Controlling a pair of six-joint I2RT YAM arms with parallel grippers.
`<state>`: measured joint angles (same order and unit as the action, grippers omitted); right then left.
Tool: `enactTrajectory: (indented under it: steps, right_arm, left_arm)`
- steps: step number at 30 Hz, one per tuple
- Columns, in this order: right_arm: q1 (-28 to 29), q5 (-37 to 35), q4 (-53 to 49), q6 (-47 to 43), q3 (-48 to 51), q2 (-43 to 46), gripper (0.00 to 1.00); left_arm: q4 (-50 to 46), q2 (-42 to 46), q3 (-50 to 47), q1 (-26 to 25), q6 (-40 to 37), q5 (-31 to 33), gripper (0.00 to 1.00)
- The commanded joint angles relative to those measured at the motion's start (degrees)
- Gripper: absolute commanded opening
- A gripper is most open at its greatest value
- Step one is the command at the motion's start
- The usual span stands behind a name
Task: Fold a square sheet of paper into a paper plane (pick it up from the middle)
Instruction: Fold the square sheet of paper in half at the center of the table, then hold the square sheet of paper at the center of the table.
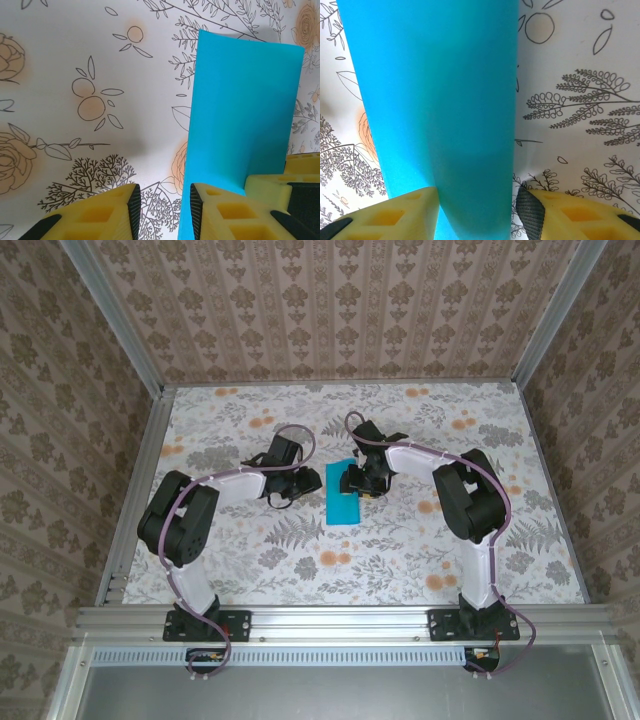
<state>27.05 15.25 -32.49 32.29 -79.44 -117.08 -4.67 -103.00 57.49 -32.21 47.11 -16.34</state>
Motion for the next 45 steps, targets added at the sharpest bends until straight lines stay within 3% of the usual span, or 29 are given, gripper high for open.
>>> enactTrajectory:
  steps: [1, 30, 38, 45]
  right_arm:
    - [0.46, -6.18, -1.87, 0.31, 2.74, -7.13, 0.51]
    - [0.57, -7.77, -2.31, -1.08, 3.17, -8.43, 0.48]
    - [0.55, -7.55, -2.3, -0.87, 3.24, -8.32, 0.52]
    - [0.55, -7.81, -3.05, -1.29, 2.49, -8.86, 0.52]
  left_arm:
    - [-0.09, 0.62, 0.99, -0.3, -1.32, -1.08, 0.33]
    - [1.45, -2.18, 2.98, -0.84, -0.31, -3.82, 0.28]
    - [1.46, -0.92, 2.11, -0.23, 0.17, -1.94, 0.28]
    - [1.93, -1.06, 2.74, -0.31, 0.08, -4.3, 0.28]
